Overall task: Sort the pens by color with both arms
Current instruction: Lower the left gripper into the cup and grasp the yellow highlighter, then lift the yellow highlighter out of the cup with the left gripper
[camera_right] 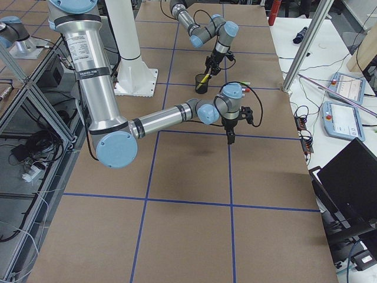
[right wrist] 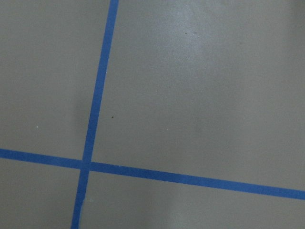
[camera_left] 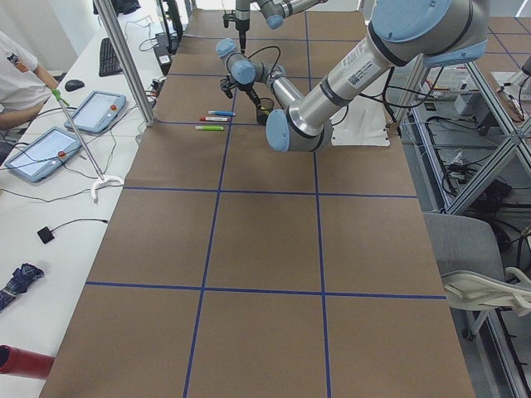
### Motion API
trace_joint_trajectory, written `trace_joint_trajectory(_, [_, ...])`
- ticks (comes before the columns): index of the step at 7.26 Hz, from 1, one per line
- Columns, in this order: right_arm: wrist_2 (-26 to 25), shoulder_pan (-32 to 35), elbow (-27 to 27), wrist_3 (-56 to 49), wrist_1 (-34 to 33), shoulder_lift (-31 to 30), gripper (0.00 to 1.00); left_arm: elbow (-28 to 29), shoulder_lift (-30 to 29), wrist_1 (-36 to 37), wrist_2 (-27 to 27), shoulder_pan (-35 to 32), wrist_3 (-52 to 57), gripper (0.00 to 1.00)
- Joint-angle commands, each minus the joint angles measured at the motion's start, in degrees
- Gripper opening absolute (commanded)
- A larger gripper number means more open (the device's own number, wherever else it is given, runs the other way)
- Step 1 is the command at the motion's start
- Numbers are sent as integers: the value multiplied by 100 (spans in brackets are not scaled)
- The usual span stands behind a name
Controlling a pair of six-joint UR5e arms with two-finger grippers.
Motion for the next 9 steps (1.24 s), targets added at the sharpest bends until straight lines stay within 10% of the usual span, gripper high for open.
trace_joint_trajectory(1, [0, 9, 2, -9, 7, 0, 99, -2, 11, -10, -7, 2, -43, 0])
trace_joint_trajectory(7, [0, 9, 90, 35, 7, 18, 99, -2099, 372, 631, -130, -682, -25, 0])
trace_joint_trajectory(9, [-17, 9, 117, 43, 94, 18, 99, -3109, 739, 606, 680, -1026, 447, 0])
